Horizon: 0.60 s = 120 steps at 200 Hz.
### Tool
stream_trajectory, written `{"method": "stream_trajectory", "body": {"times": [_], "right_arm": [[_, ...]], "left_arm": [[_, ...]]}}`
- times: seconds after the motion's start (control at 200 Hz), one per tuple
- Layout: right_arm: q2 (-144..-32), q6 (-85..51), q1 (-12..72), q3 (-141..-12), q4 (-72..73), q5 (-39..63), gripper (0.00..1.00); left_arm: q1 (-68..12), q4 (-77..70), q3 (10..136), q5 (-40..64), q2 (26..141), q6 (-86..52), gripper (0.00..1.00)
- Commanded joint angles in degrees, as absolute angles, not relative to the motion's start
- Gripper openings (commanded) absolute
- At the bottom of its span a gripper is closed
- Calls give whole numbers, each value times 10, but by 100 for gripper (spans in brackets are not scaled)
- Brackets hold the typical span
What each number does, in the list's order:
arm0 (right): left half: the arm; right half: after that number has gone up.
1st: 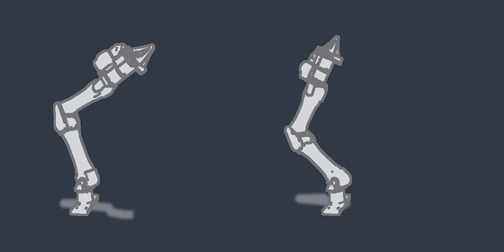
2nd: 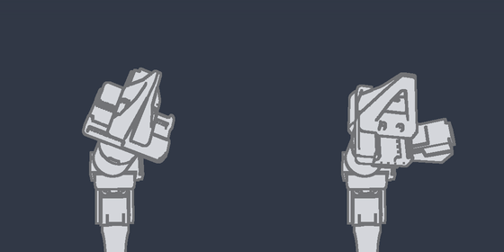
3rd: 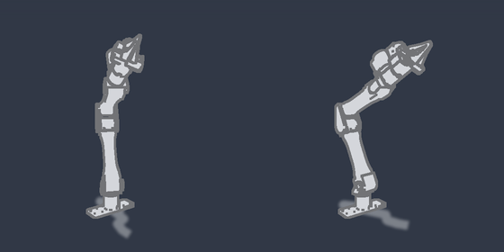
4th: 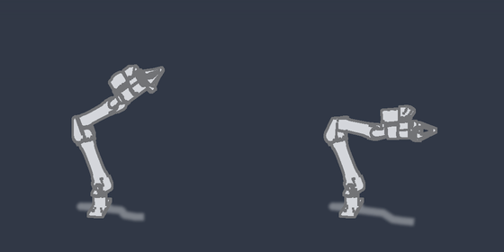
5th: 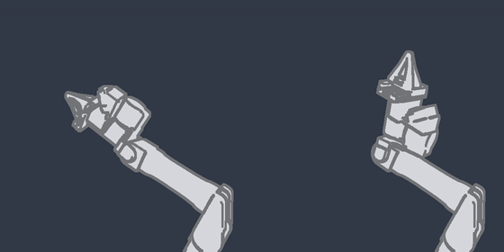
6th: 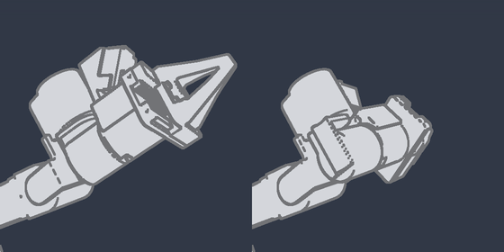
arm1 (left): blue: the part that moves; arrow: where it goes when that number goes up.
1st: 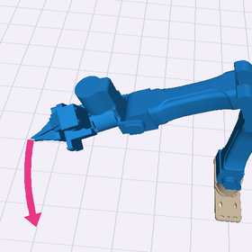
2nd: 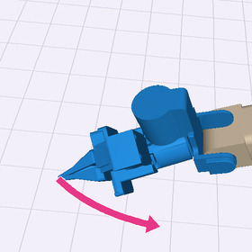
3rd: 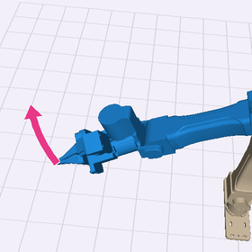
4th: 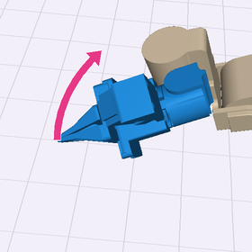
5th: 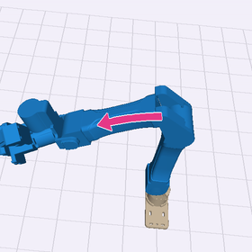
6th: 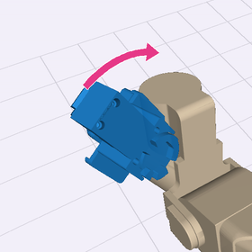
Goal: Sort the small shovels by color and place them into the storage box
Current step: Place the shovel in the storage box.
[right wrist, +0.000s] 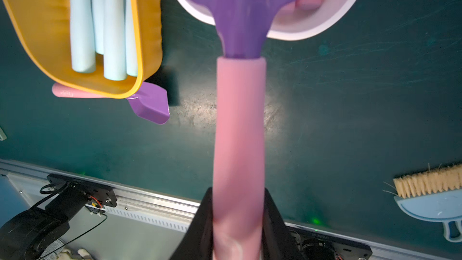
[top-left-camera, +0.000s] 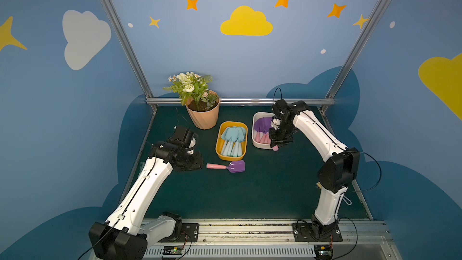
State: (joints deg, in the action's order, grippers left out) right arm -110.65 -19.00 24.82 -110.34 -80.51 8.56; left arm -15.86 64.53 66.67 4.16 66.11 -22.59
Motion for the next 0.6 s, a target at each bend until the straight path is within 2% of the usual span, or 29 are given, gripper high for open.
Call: {"method": "stream_trajectory", "body": {"times": [0.0,0.596], "right_arm": [[-1127,-166,229,-1143,-827,98,16],[-1298,-170,179,-1296,-839,111,16]], "left_arm": [[-156,654,675,47,662,-230,47],[-156,657,661,47,658,-236,47]]}}
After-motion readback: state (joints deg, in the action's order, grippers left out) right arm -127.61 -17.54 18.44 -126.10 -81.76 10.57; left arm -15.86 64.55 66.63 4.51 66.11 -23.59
